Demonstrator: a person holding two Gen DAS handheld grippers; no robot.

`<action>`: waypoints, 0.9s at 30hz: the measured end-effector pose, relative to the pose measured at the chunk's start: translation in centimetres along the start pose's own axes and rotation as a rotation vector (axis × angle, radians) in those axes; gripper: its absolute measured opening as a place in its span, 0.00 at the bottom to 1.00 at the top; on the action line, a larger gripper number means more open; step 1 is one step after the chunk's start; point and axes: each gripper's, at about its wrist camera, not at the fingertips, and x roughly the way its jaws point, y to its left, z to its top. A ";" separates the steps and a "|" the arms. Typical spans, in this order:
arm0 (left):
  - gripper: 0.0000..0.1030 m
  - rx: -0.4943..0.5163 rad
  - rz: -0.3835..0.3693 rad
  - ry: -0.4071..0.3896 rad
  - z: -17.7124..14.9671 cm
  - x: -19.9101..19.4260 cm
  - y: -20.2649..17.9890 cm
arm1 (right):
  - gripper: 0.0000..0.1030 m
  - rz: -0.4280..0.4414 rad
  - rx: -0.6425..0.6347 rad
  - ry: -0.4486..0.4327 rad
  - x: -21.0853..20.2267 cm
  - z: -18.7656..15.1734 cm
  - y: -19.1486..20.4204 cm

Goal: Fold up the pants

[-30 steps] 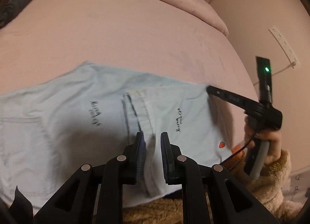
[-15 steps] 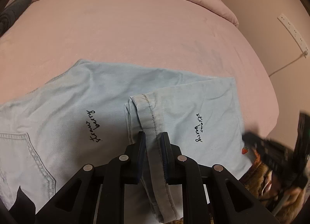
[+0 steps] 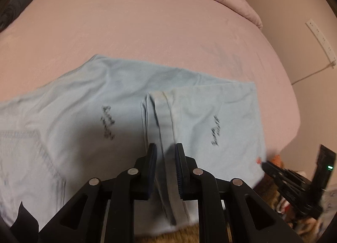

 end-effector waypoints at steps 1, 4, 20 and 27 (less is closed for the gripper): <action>0.14 -0.003 -0.014 -0.009 -0.2 -0.6 0.2 | 0.15 0.001 -0.003 -0.004 -0.4 -0.1 -0.1; 0.14 -0.029 -0.024 -0.069 -0.6 -3.6 1.7 | 0.16 0.014 0.014 -0.046 -1.5 2.0 0.6; 0.75 -0.235 0.200 -0.309 -2.9 -12.7 11.4 | 0.50 -0.055 -0.258 -0.040 1.4 6.3 12.0; 0.77 -0.406 0.257 -0.339 -4.6 -14.0 17.5 | 0.65 -0.023 -0.273 -0.067 1.0 8.1 13.4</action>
